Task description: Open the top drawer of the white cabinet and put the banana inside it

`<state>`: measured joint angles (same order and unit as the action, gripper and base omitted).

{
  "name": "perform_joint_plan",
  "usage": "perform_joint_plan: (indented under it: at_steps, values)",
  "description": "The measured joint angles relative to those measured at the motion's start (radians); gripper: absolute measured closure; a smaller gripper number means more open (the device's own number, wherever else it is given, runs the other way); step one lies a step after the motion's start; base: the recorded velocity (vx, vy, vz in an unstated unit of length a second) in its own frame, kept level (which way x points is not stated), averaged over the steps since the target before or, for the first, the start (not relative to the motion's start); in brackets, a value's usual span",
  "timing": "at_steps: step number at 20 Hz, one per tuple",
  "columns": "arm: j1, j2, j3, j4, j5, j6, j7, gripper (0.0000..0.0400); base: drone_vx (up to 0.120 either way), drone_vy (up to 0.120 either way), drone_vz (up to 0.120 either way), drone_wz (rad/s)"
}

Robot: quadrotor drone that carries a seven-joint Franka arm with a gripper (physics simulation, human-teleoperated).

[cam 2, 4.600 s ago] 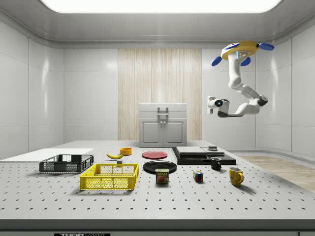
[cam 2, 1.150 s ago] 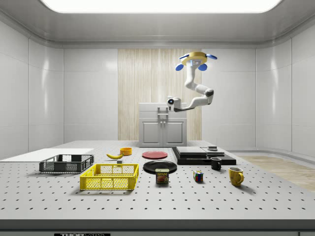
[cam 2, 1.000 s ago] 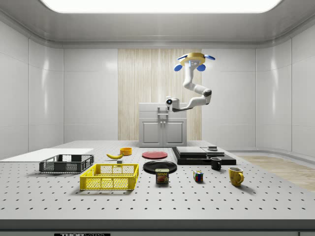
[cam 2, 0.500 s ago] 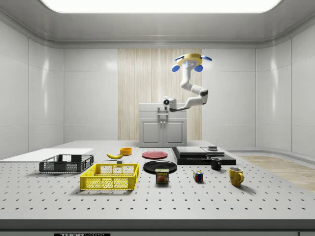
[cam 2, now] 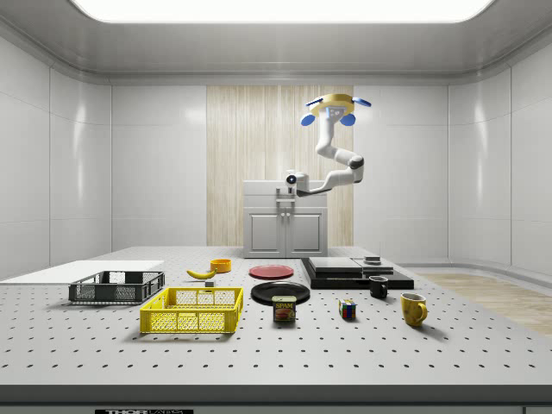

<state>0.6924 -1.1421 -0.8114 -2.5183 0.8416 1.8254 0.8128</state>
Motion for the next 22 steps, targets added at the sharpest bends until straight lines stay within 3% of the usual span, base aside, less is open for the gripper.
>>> perform_joint_plan:
  at_steps: [9, 13, 22]
  values:
    - [0.029, 0.008, 0.075, -0.051, 0.071, 0.095, -0.021, 0.0000, 0.000, 0.000, 0.000, 0.000]
    - [0.037, 0.012, 0.092, -0.061, 0.089, 0.116, -0.027, 0.0000, 0.000, -0.100, 0.000, 0.000]
    - [0.057, 0.027, 0.138, -0.061, 0.134, 0.156, -0.028, 0.0000, 0.000, 0.000, 0.000, 0.000]
